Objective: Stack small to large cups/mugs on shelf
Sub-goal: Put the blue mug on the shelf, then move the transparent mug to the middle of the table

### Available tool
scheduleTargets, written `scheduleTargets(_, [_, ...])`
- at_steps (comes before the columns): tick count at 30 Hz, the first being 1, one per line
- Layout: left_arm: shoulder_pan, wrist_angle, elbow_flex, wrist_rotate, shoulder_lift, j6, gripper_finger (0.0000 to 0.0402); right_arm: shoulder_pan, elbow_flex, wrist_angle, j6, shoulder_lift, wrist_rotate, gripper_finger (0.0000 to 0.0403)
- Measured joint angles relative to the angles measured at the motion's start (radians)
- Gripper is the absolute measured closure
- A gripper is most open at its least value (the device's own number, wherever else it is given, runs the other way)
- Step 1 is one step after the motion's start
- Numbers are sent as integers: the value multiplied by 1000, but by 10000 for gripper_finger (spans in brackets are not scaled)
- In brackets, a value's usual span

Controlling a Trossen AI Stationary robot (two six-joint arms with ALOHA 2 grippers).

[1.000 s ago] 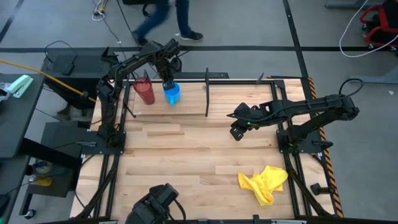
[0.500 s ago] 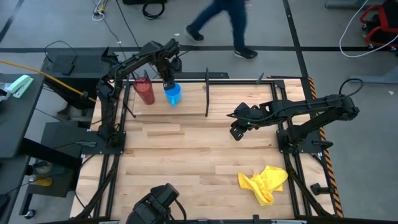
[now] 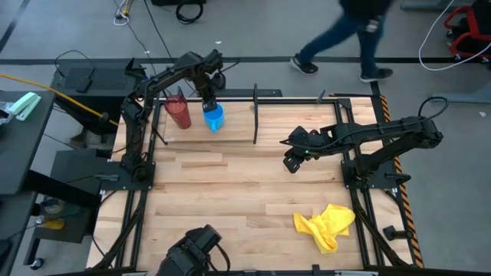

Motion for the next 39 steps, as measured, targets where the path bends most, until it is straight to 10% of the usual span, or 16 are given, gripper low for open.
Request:
scheduleTargets(25, [2,-57,0,7,-54,-28,302,-15,0,8,-21,0,0,298])
scheduleTargets(39, [-22,-127,0,-4,-325,-303,286,-105,0,385,-248,22,-45,299])
